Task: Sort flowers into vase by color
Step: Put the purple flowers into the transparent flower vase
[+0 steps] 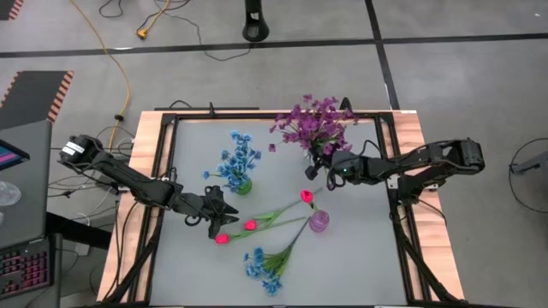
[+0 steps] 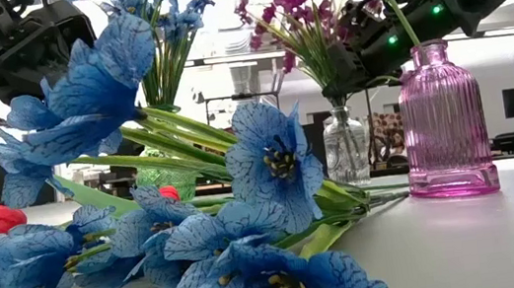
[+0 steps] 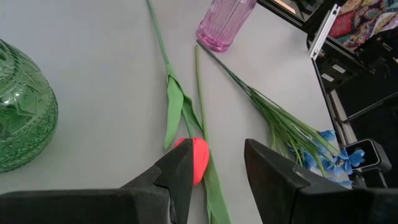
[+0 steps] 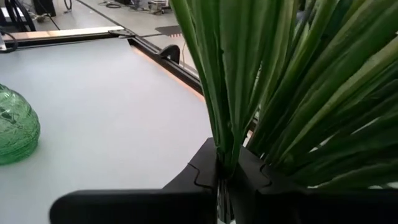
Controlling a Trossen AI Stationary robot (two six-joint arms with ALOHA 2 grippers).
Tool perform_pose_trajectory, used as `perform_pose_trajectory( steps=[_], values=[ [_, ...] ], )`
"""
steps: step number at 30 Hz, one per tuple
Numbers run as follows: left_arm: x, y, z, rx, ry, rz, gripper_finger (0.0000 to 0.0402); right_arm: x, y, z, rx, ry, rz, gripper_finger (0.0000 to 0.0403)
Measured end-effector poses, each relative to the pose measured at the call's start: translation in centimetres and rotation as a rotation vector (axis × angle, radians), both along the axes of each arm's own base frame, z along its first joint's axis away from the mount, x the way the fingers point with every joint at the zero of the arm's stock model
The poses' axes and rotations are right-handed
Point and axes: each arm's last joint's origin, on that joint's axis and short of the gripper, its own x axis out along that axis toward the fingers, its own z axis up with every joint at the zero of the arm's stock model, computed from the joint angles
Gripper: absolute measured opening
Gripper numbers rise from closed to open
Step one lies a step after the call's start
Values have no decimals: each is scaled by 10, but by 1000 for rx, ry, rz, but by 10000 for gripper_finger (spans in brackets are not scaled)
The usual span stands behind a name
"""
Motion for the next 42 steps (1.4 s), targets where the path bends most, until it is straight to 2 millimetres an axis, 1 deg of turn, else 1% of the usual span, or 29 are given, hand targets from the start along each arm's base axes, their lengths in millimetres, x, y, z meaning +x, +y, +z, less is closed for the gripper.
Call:
perform_pose_trajectory(
  steps=[4, 7, 10, 16, 19, 21, 27, 33, 38, 42],
  values=[
    [0, 0, 0, -1, 0, 1, 129, 0, 0, 0, -1, 4, 3, 51],
    [0, 0, 0, -16, 1, 9, 129, 0, 0, 0, -1, 6, 4, 64],
    [0, 0, 0, -21, 2, 12, 129, 0, 0, -1, 3, 11, 11, 90],
    [0, 0, 0, -23, 2, 13, 129, -1, 2, 0, 1, 10, 19, 157],
    [0, 0, 0, -23, 2, 13, 129, -2, 4, 4, -32, 25, 37, 181],
    [0, 0, 0, -23, 2, 13, 129, -3, 6, 11, -39, 5, 45, 190],
    [0, 0, 0, -23, 2, 13, 129, -10, 8, 33, -50, -77, 50, 194],
    [0, 0, 0, -23, 2, 13, 129, -27, 11, 51, -48, -105, 54, 185],
    [0, 0, 0, -23, 2, 13, 129, -42, 21, 65, -42, -134, 93, 182],
    [0, 0, 0, -23, 2, 13, 129, -52, 31, 73, -40, -146, 142, 182]
  ],
)
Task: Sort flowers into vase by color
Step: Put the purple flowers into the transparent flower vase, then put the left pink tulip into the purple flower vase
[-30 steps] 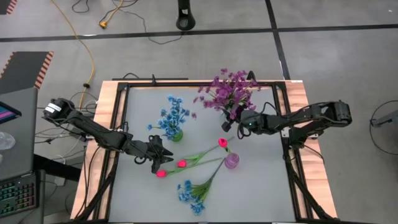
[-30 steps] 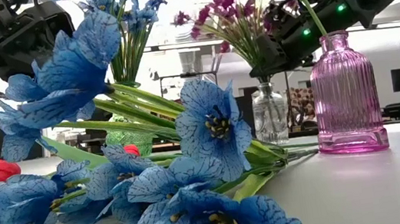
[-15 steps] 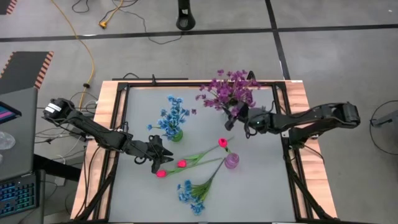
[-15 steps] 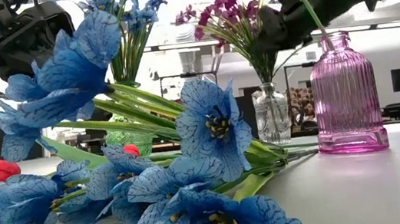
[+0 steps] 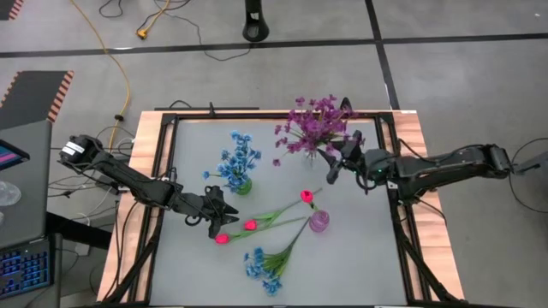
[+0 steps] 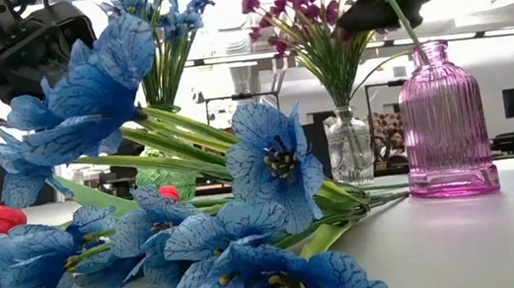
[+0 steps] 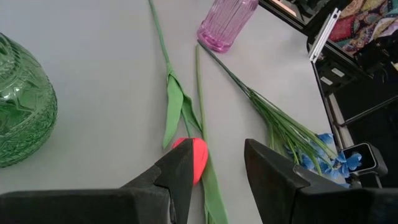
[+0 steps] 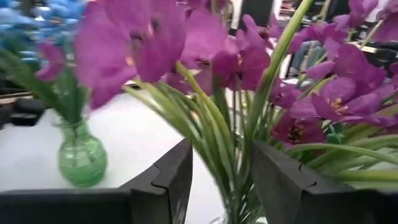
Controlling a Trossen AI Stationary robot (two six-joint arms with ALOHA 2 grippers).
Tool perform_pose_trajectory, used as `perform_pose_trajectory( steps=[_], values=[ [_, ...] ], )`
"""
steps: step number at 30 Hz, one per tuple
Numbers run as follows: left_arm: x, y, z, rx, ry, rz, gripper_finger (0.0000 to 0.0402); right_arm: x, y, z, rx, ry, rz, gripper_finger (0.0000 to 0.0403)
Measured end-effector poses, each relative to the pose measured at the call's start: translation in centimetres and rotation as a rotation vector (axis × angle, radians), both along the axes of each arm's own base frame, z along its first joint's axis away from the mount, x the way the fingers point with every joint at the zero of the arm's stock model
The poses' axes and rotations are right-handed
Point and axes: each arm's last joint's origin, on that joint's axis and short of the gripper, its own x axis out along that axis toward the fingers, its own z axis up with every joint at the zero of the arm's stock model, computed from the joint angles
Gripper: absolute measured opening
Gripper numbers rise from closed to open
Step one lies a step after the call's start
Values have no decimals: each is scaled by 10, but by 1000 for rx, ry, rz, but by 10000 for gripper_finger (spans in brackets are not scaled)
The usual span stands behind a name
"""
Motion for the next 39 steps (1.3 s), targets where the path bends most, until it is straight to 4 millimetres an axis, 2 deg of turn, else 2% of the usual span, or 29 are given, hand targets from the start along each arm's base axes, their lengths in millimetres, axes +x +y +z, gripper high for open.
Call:
perform_pose_trajectory(
  steps=[25, 39],
  values=[
    [0, -2, 0, 14, -2, -82, 129, -25, 58, 16, 9, -67, 321, 180],
    [4, -28, 27, 233, -200, -262, 129, -30, 81, 16, 90, -104, 439, 180]
  ],
)
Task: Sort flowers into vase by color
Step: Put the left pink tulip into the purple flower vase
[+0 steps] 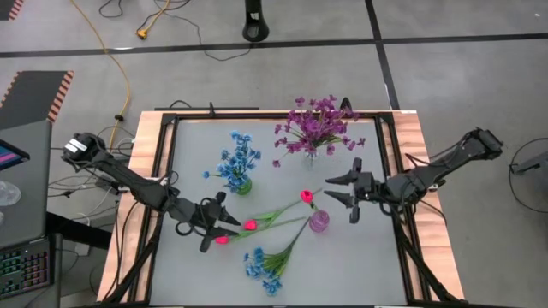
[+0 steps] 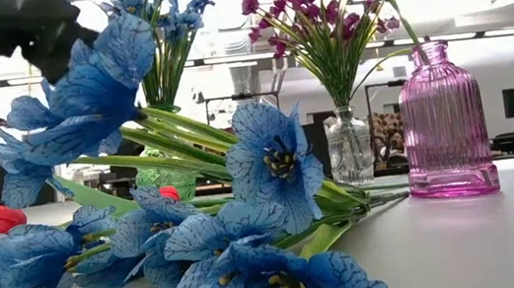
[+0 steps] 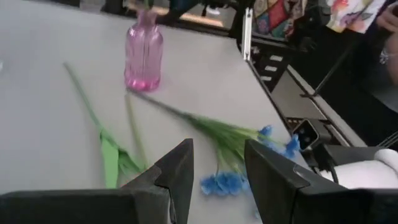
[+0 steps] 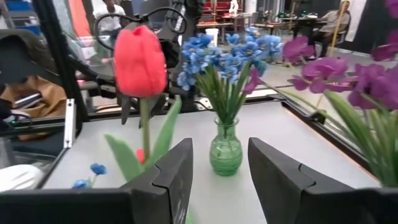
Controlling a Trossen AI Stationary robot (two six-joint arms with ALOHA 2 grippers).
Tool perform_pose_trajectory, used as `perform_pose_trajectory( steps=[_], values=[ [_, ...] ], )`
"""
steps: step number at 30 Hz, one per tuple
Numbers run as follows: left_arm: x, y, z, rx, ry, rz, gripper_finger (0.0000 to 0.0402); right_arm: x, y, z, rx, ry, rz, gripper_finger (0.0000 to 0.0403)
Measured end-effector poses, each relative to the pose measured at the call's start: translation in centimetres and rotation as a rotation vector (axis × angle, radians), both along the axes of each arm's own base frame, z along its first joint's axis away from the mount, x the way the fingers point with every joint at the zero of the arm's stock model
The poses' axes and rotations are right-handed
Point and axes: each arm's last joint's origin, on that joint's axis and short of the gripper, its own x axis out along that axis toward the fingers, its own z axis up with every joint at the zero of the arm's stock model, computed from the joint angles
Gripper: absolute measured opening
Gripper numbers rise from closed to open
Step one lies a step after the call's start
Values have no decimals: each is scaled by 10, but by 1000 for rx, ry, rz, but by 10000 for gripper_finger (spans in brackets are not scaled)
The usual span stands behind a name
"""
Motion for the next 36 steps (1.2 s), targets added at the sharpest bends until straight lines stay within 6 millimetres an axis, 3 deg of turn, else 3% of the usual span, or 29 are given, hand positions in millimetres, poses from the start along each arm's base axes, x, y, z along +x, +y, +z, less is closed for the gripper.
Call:
perform_pose_trajectory(
  steps=[8, 21, 28, 36],
  values=[
    [24, -12, 0, 108, 117, 8, 129, 7, 7, -2, 11, -23, 14, 180],
    [60, -31, -30, 151, 461, 53, 129, 20, 14, -12, 75, -10, 19, 180],
    [64, -35, -40, 118, 520, 34, 129, 25, 20, -12, 88, -40, 90, 180],
    [57, -29, -46, 149, 595, 143, 129, 24, 28, -13, 89, -38, 131, 180]
  ],
)
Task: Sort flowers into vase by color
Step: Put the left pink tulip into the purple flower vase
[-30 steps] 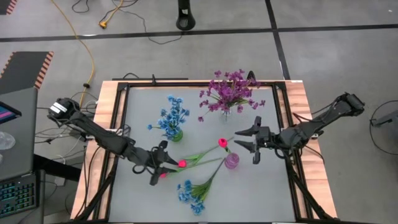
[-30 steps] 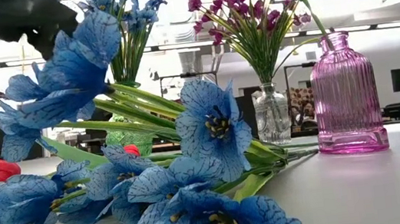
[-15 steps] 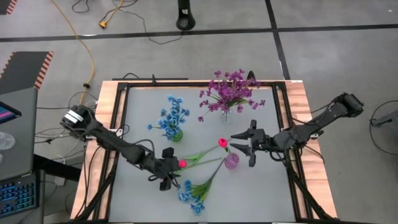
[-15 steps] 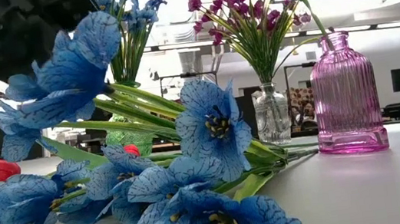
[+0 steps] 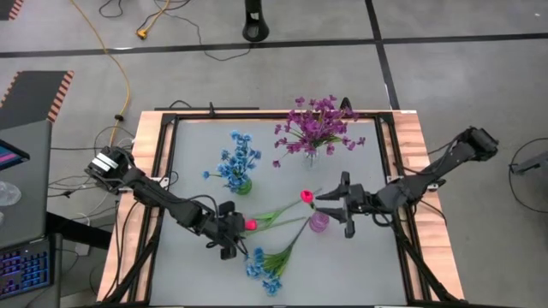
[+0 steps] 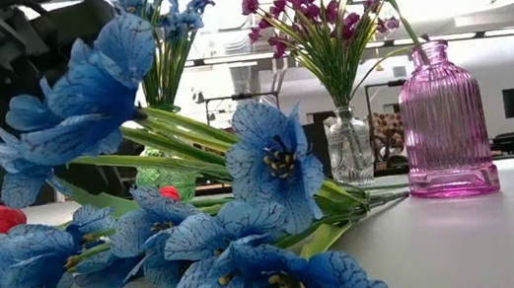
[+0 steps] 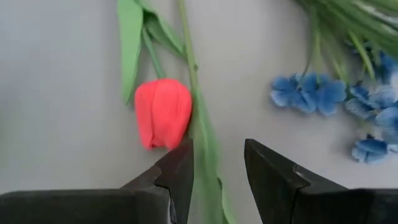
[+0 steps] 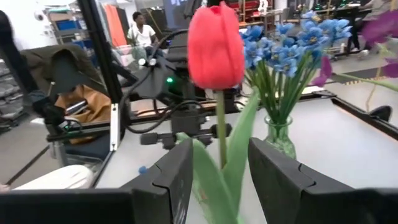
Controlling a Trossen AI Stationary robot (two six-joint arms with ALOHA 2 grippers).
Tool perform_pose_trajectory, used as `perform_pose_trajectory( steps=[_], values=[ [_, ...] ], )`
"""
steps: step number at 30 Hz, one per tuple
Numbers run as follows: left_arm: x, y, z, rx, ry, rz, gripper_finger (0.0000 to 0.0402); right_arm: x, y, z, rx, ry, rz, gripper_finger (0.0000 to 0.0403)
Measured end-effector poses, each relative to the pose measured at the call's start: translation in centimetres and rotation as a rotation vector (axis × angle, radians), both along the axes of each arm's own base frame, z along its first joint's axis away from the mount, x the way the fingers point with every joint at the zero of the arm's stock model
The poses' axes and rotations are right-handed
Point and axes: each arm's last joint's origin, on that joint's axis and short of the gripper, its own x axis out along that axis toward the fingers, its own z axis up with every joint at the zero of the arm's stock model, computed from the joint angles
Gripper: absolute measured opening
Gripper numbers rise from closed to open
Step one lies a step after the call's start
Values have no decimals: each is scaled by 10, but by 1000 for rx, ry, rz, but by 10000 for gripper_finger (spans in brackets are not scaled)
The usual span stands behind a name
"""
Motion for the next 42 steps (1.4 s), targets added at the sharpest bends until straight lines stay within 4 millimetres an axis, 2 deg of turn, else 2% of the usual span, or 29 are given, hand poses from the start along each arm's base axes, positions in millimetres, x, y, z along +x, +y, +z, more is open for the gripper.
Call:
perform_pose_trajectory(
  steps=[11, 24, 33, 37, 42],
  values=[
    [-3, 0, -2, -15, 44, 13, 129, -1, 11, -1, 9, -18, 44, 180],
    [-8, 2, -8, -38, 94, 49, 129, 0, 10, 2, 2, -48, 42, 180],
    [-4, -2, -25, -23, 135, 60, 129, -1, 10, 7, 7, -91, 43, 180],
    [-4, -1, -23, -24, 126, 71, 111, -1, 10, 9, -15, -104, 42, 180],
    [-6, -1, -15, -55, 113, 71, 59, 0, 10, 14, -63, -128, 39, 180]
  ],
)
